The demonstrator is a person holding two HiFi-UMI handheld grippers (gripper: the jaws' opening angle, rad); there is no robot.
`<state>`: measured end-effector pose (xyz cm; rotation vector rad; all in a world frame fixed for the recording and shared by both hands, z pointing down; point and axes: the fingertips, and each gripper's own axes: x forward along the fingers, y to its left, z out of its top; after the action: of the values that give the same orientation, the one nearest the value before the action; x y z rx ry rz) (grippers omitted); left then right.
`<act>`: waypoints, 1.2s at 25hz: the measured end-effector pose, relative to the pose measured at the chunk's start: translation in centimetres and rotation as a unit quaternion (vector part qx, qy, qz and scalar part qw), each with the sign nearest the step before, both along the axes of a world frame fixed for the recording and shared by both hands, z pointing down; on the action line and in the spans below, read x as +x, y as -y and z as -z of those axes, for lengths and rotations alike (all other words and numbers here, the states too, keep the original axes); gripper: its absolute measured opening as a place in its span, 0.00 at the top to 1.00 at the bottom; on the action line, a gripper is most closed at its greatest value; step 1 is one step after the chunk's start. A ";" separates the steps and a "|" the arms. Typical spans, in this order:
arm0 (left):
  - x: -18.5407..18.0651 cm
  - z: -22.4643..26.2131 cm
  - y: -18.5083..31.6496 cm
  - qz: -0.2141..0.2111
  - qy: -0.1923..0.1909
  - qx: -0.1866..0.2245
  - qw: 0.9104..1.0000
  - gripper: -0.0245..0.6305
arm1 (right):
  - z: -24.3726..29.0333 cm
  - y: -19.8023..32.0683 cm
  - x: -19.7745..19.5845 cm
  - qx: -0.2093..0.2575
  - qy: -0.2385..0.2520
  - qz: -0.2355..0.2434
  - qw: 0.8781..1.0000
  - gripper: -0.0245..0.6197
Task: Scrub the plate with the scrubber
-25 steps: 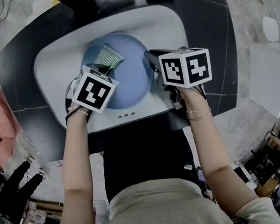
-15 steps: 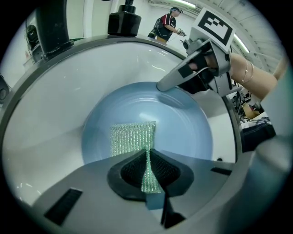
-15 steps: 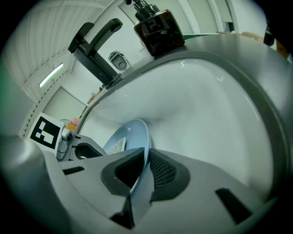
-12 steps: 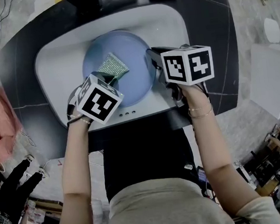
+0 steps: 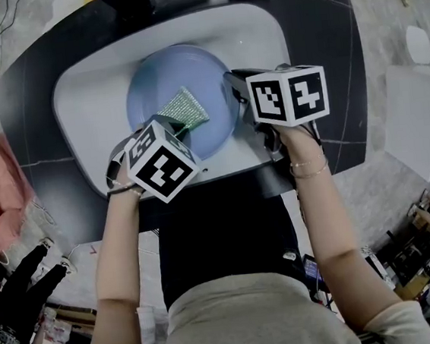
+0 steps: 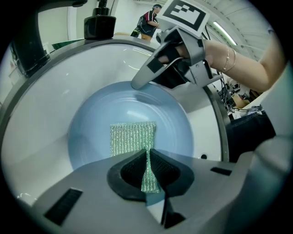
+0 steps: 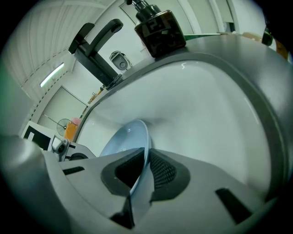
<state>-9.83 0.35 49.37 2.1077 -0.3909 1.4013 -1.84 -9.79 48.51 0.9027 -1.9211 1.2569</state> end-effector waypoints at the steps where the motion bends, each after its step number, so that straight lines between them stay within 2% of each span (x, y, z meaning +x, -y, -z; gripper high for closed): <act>1: 0.3 0.1 -0.2 -0.003 -0.005 -0.003 1.000 0.89 | 0.0 0.0 0.0 0.000 0.001 -0.001 1.000 0.89; 10: 3.2 1.1 -0.6 -0.011 -0.046 -0.008 0.999 0.89 | -0.1 -0.1 0.1 -0.003 0.005 -0.003 1.000 0.89; 20: 4.9 1.2 1.4 0.026 -0.079 -0.005 0.997 0.89 | -0.3 0.0 0.2 -0.005 0.002 -0.005 1.000 0.89; 30: 4.9 0.4 4.6 0.088 -0.079 0.021 0.993 0.89 | -0.8 -0.1 0.3 -0.013 -0.002 -0.007 1.000 0.89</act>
<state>-4.95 -4.20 48.97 2.1426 -0.5318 1.1262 -1.50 -9.68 49.34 0.9069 -1.8935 1.2849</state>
